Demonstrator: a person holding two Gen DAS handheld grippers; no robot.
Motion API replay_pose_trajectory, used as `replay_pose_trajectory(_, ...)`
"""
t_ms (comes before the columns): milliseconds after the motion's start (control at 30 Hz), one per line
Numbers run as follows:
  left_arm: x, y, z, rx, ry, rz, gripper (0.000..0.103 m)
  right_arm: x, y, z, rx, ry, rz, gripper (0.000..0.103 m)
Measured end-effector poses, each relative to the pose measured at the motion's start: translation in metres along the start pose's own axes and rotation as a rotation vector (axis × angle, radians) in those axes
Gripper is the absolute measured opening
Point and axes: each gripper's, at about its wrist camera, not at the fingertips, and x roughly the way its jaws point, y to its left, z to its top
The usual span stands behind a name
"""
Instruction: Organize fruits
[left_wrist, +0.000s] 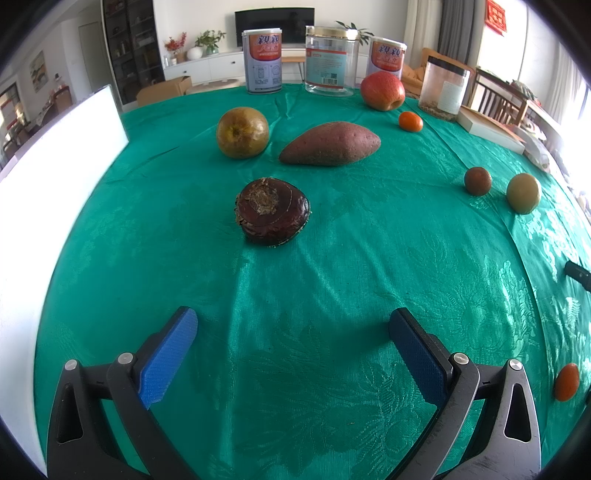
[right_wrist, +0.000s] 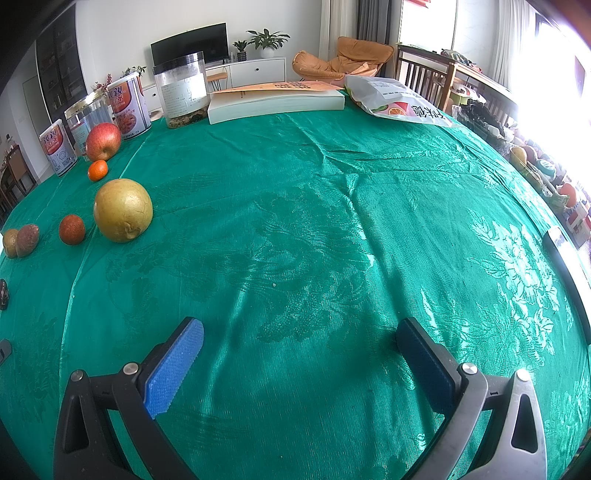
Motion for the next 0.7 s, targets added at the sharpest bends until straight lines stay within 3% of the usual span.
replay_pose_trajectory(433, 0.001, -0.001, 0.000, -0.006, 0.002, 0.003, 0.103, 0.001, 0.000, 0.000, 0.000, 0.000, 0.000, 0.103)
replay_pose_trajectory(700, -0.018, 0.002, -0.021, 0.115, 0.057, -0.082, 0.103, -0.003, 0.001, 0.000, 0.002, 0.000, -0.002, 0.103)
